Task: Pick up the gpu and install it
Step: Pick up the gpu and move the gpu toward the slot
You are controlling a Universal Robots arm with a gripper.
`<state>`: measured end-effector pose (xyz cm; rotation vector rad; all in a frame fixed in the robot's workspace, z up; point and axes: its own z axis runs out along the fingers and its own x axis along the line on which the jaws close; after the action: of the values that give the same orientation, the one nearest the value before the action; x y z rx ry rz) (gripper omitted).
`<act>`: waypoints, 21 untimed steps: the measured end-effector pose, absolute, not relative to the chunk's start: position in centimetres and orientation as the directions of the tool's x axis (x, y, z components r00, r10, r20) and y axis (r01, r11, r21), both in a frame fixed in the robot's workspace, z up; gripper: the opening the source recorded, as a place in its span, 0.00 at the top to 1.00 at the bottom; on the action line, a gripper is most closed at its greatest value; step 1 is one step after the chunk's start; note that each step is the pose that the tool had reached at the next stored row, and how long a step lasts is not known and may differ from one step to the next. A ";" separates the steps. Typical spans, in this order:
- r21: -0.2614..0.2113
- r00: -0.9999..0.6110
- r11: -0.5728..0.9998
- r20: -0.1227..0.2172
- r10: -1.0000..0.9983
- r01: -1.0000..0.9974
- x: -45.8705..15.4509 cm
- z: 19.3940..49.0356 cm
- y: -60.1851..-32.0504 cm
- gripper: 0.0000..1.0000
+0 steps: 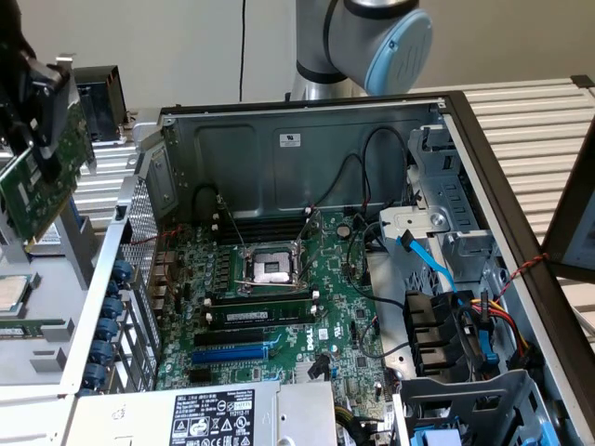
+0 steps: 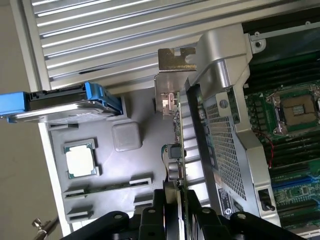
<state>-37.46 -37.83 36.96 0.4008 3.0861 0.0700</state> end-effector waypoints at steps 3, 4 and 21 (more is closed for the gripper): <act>0.048 -0.966 0.966 -0.021 0.256 0.255 -36.5 38.3 -38.1 0.71; 0.048 -0.966 0.966 -0.021 0.256 0.255 -36.1 38.8 -38.3 0.71; 0.044 -0.967 0.966 -0.006 0.256 0.255 -30.6 46.4 -40.9 0.71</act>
<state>-30.57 -40.91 46.41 0.4035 3.1035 0.0669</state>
